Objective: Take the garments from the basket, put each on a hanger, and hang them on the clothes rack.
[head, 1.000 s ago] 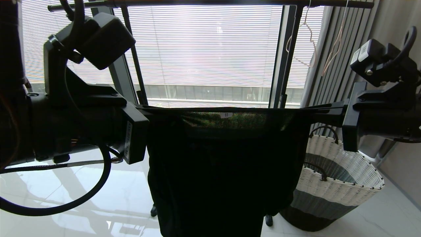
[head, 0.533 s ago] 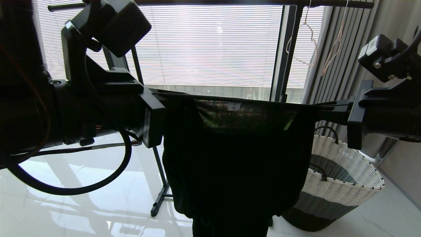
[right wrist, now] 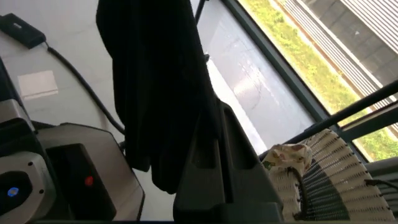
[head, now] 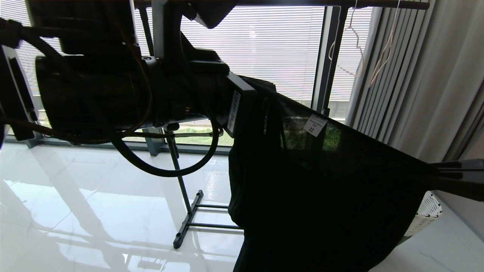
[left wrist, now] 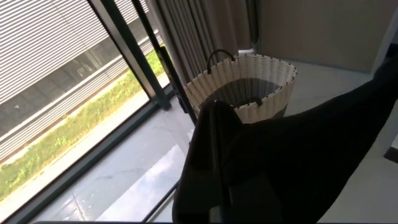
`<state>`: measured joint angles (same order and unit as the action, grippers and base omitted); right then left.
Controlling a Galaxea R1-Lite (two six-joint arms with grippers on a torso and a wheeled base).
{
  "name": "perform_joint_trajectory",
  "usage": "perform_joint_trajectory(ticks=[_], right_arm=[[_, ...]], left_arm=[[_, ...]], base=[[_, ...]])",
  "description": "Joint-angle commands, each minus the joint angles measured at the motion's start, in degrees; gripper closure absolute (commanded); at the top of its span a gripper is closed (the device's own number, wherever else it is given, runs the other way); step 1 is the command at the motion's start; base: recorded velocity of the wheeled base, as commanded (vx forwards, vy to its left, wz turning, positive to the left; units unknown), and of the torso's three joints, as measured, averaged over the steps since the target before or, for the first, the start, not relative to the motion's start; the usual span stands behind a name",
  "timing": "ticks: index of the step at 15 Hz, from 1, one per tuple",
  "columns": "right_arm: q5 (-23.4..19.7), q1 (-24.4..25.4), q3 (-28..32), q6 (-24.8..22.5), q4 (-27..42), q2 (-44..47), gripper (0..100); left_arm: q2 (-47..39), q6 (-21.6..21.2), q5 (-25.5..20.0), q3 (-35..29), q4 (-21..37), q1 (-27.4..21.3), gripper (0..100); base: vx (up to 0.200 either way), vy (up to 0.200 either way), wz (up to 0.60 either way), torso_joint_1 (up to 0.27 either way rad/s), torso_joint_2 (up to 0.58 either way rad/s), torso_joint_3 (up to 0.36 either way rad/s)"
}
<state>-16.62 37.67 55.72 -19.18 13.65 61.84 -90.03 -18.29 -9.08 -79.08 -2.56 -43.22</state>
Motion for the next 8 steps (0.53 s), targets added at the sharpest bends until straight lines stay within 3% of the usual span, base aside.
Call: perform_joint_trajectory(ticks=[1,6,7,8], right_arm=[[0.62,3.29,-1.49,0.02,0.32,-4.45,100],[2.9,5.4,-0.79,0.19,-0.91,-2.52,100],[2.99,5.13,-0.18,0.37,-1.61,-1.9,100],[2.82,2.41,2.11,0.63,-3.72,1.09,100]], left_arm=[[-2.35,0.0,-0.06,-0.72,0.01,-0.82,100],[-1.2,0.36,-0.67,0.42,1.86,-1.43,100],[0.03,0.36,-0.67,0.68,4.14,-1.43,100],[3.28,1.06,-0.85,0.68,11.79,-1.96,100]], base=[[0.0,0.0,0.0,0.0,0.0,0.0],[0.0,0.0,0.0,0.0,0.0,0.0],[0.0,0.0,0.0,0.0,0.0,0.0],[0.0,0.0,0.0,0.0,0.0,0.0]])
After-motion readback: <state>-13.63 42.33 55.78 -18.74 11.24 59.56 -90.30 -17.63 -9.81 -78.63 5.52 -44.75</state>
